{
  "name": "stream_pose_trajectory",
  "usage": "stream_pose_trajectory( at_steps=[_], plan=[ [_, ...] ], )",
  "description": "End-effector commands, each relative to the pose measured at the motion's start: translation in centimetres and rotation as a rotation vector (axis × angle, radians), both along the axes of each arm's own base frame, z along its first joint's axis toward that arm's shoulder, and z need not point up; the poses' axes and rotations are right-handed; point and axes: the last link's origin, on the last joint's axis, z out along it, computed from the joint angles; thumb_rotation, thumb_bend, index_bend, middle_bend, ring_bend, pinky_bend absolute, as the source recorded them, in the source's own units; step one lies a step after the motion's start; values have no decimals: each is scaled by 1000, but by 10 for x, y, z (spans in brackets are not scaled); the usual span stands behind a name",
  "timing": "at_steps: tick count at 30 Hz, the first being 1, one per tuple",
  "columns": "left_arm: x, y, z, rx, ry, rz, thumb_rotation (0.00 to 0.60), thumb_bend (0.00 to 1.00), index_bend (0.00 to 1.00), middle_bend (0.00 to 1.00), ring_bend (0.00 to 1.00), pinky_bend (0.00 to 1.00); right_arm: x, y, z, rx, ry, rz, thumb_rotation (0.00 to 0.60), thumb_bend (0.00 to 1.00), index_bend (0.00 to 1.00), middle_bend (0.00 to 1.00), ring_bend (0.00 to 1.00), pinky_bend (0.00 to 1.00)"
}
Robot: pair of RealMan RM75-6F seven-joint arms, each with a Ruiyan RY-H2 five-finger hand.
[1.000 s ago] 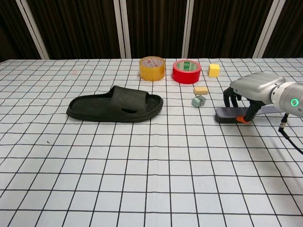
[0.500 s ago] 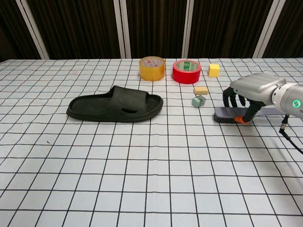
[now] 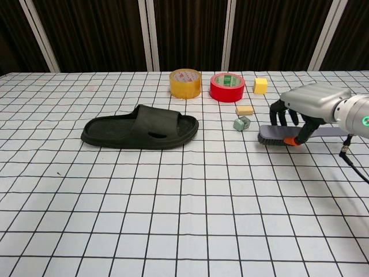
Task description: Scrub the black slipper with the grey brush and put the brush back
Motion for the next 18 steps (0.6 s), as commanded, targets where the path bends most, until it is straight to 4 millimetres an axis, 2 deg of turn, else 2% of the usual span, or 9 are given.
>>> stream_pose_trajectory(
  at_steps=[1,4,11,18],
  plan=[
    [14,11,-8,-41,-2,-46,600,453,0,0,0,15,13,0,11,-14,-15,33,600,597,715,600,477,472],
    [32,27,-15,-76,-20,-96,600,502,0,0,0,15,27,-1,16,-11,-41,47,600,597,715,600,477,472],
    [68,72,-29,-153,-45,-149,600,498,0,0,0,15,69,-3,19,15,-79,100,600,597,716,600,477,472],
    [90,111,-49,-230,-43,-133,600,528,0,1,0,15,104,-9,12,46,-118,120,600,597,718,601,492,472]
  ],
)
